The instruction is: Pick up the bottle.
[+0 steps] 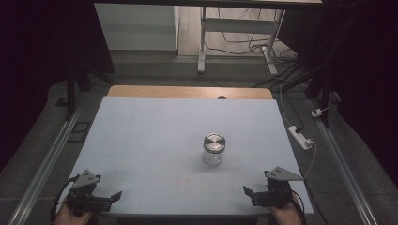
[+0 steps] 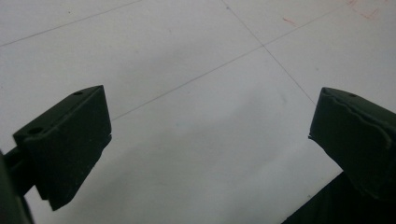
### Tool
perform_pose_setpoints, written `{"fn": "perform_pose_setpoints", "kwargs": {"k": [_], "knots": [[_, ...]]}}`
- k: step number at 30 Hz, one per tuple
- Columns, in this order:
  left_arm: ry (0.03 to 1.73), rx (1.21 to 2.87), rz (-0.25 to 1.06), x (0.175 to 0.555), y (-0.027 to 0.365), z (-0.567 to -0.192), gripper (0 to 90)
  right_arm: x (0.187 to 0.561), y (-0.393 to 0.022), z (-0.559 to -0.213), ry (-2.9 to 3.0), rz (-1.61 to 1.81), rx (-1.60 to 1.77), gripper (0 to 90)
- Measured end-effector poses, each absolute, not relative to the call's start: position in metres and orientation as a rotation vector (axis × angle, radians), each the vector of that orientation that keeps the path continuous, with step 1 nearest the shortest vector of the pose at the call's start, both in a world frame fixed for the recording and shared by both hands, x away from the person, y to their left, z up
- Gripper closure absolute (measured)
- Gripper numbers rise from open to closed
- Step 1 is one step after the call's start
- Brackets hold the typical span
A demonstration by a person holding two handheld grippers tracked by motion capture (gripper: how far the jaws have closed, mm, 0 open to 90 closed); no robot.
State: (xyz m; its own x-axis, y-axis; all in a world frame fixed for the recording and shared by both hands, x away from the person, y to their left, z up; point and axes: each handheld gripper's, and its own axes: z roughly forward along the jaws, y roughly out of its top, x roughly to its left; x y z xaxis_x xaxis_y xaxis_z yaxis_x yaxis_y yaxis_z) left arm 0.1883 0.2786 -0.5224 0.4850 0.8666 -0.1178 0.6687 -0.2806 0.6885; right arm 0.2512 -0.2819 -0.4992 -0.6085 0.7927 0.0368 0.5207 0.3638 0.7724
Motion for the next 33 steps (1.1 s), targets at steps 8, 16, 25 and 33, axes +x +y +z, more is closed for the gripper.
{"fn": "perform_pose_setpoints", "kwargs": {"k": [8,16,25,33], "knots": [[1.246,2.05,0.356,0.1899,0.2779,-0.5226,0.0,0.2518,-0.2812,-0.4995,2.325,1.135,1.149,0.0],[1.227,2.041,0.324,0.1906,0.2793,-0.523,0.0,0.2525,-0.2803,-0.4997,2.335,1.122,1.152,0.0],[1.217,2.038,0.298,0.1913,0.2805,-0.5232,0.0,0.2524,-0.2778,-0.4996,2.356,1.103,1.135,0.0],[1.208,2.037,0.289,0.1909,0.2803,-0.5231,0.0,0.251,-0.2737,-0.4962,2.362,1.145,1.108,0.0]]}}
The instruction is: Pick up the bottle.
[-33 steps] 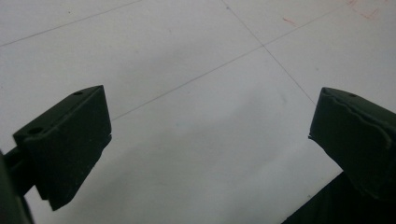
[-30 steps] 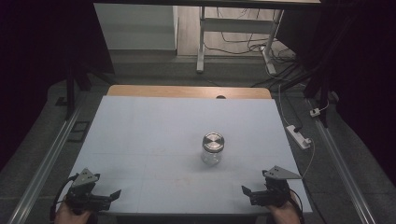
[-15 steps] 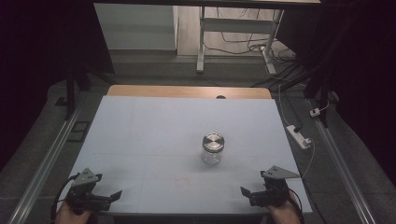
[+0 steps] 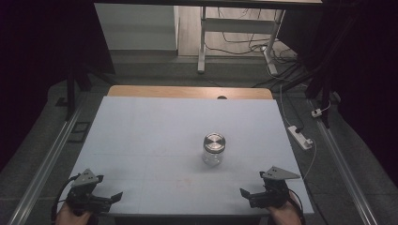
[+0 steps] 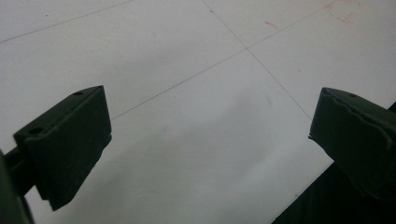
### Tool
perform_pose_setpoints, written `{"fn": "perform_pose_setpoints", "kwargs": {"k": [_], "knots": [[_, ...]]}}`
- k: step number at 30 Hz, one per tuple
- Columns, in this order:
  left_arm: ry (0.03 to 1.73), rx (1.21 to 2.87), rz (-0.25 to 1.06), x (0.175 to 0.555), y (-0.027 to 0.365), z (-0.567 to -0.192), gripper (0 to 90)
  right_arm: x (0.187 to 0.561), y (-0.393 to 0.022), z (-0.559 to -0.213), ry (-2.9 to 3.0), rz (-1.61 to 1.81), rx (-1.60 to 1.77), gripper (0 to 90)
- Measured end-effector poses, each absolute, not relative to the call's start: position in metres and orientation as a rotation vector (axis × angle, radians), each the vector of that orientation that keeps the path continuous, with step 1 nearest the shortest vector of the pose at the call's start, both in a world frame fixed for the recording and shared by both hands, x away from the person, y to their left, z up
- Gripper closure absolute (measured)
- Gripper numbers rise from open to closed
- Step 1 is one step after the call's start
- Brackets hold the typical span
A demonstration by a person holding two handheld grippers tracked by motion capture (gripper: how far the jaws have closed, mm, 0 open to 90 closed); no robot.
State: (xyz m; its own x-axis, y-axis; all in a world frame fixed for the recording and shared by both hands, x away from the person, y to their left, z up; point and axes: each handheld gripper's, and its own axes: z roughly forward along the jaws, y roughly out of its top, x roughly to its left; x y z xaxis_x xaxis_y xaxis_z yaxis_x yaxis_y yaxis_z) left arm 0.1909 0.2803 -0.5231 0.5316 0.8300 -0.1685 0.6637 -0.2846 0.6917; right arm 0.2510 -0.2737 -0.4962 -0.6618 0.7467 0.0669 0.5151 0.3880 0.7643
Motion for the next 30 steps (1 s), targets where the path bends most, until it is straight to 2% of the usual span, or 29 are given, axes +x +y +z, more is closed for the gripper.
{"fn": "perform_pose_setpoints", "kwargs": {"k": [30], "knots": [[1.209,2.017,0.255,0.192,0.283,-0.523,0.0,0.263,-0.247,-0.489,2.36,1.218,0.914,0.0]]}}
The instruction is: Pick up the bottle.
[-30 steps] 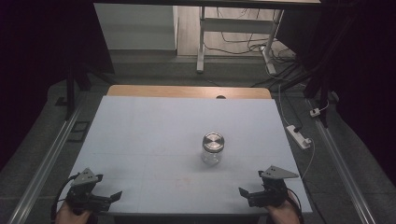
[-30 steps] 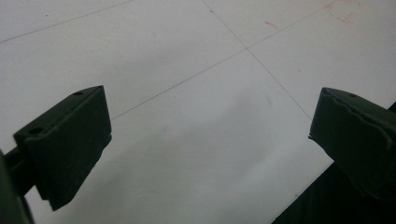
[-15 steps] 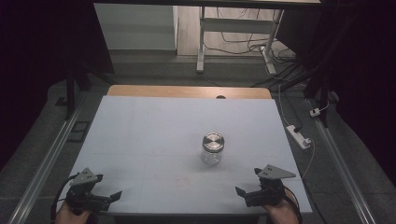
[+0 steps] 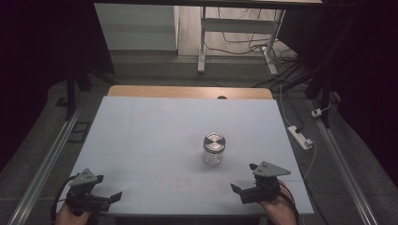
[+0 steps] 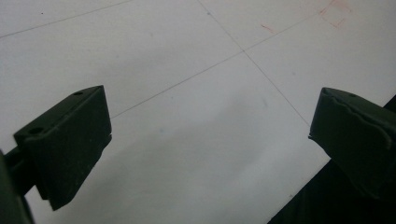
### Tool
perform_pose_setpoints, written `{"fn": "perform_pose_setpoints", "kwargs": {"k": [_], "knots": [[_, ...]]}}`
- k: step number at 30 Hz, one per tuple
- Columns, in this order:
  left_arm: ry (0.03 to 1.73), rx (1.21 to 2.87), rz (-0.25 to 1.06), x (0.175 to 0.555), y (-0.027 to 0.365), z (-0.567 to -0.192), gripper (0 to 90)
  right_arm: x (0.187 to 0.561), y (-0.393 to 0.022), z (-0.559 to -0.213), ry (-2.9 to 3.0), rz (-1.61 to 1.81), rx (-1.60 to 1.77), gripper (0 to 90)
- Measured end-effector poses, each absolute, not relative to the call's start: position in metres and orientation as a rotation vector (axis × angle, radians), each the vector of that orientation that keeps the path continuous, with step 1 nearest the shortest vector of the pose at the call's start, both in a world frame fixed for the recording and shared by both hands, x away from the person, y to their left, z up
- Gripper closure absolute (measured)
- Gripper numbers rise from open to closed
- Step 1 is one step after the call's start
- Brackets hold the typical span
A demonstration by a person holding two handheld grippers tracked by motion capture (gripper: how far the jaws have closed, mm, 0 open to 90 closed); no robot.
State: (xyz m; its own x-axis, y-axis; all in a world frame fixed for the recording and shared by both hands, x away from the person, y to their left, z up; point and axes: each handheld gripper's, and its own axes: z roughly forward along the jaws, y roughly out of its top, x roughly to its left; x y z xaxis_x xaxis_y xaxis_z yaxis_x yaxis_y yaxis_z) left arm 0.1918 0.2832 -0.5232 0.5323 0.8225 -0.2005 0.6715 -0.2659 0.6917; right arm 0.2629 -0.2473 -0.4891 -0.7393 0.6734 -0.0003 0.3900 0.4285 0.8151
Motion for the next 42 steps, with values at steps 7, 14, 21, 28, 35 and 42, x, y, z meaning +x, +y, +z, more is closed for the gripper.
{"fn": "perform_pose_setpoints", "kwargs": {"k": [7,14,21,28,35,42], "knots": [[1.21,2.012,0.251,0.192,0.284,-0.523,0.0,0.273,-0.235,-0.488,2.37,1.241,0.9,0.0],[1.209,2.007,0.251,0.192,0.284,-0.523,0.0,0.285,-0.226,-0.49,2.404,1.249,0.873,0.0],[1.208,2.005,0.248,0.192,0.285,-0.523,0.0,0.295,-0.217,-0.492,2.419,1.239,0.852,0.0],[1.21,2.005,0.246,0.192,0.285,-0.523,0.0,0.308,-0.209,-0.494,2.433,1.245,0.887,0.0],[1.209,2.003,0.241,0.192,0.285,-0.523,0.0,0.322,-0.202,-0.491,2.438,1.271,0.922,0.0],[1.21,2.001,0.239,0.192,0.285,-0.524,0.0,0.336,-0.189,-0.493,2.43,1.234,0.897,0.0]]}}
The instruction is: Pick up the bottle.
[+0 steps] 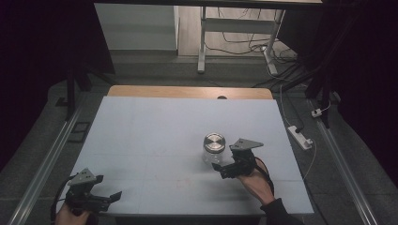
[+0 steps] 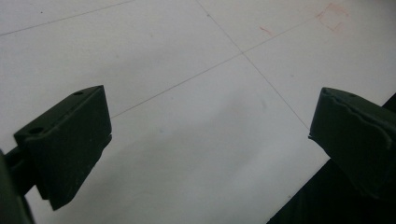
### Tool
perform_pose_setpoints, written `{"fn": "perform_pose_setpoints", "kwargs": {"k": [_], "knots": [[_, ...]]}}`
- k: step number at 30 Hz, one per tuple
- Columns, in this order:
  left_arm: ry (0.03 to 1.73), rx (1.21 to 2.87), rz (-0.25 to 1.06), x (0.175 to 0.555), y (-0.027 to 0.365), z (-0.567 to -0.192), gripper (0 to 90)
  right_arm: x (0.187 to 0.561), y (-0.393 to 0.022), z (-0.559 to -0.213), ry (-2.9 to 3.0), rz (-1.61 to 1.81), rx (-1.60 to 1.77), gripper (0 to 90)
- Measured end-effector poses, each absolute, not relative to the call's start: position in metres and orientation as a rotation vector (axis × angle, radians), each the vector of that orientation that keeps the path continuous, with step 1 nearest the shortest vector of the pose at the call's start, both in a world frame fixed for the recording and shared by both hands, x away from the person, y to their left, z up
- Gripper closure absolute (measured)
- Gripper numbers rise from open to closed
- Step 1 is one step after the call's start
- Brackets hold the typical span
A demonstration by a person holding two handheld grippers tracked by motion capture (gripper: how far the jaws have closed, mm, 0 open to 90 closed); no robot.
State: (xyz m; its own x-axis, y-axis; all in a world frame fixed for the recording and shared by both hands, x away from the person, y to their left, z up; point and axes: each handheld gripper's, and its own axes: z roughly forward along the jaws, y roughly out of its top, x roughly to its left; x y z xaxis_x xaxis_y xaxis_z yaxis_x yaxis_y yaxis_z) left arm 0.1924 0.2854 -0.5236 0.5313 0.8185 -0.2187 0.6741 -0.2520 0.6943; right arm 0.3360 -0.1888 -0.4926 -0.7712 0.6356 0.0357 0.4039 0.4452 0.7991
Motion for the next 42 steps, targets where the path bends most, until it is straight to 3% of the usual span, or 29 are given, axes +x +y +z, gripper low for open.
{"fn": "perform_pose_setpoints", "kwargs": {"k": [21,27,31,42], "knots": [[1.211,2.001,0.23,0.193,0.286,-0.524,0.0,0.367,-0.157,-0.508,2.488,1.102,0.876,0.0],[1.213,2.002,0.229,0.193,0.286,-0.524,0.0,0.37,-0.156,-0.508,2.474,1.129,0.871,4.7],[1.213,2.003,0.229,0.193,0.285,-0.524,0.0,0.371,-0.158,-0.509,2.466,1.159,0.846,13.4],[1.207,2.006,0.227,0.193,0.285,-0.524,0.0,0.37,-0.158,-0.508,2.471,1.155,0.814,14.6]]}}
